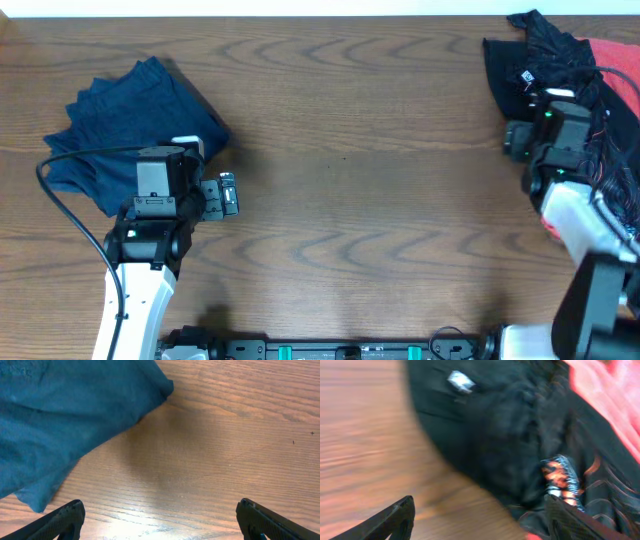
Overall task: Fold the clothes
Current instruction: 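Reach the right gripper to the black jersey and grasp its edge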
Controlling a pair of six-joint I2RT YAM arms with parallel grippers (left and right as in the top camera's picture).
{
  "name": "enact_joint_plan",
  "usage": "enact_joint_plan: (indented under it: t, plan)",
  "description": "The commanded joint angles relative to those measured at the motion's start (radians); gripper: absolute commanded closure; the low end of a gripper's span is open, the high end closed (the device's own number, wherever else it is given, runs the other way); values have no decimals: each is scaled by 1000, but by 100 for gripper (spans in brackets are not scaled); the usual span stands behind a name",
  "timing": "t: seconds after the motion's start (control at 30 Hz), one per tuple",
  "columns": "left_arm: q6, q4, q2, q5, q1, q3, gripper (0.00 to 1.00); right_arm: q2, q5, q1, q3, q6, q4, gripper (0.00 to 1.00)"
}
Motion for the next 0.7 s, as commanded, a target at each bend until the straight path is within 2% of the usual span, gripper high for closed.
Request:
enact_joint_plan:
  t: [0.0, 0.23, 0.33, 0.47, 0.5, 0.53, 0.6, 0.63, 0.67]
  plan:
    - [-2, -3, 1, -3, -4, 18, 2, 77, 26, -66, 31, -4, 67, 21]
    - [-3, -3, 1, -3, -4, 18, 2, 176, 26, -135, 35, -3, 214, 29]
    - [-10, -3, 1, -3, -4, 18, 2, 211, 27, -148, 35, -3, 236, 32]
    - [-9, 2, 1, 34, -4, 18, 2, 249, 72, -159, 35, 15, 248, 40]
    - [-9, 4, 1, 34, -4, 18, 2, 254, 79, -159, 35, 24, 250, 46]
    - [-9, 5, 1, 34, -4, 18, 2, 255, 78, -160, 35, 23, 254, 56]
    - [-10, 10, 1, 34, -4, 18, 2, 250, 78, -159, 36, 24, 264, 92]
    - [-10, 12, 1, 34, -4, 18, 2, 242, 78, -159, 37, 33, 264, 99]
    - [-9, 13, 1, 34, -4, 18, 2, 231, 77, -159, 39, 42, 263, 99]
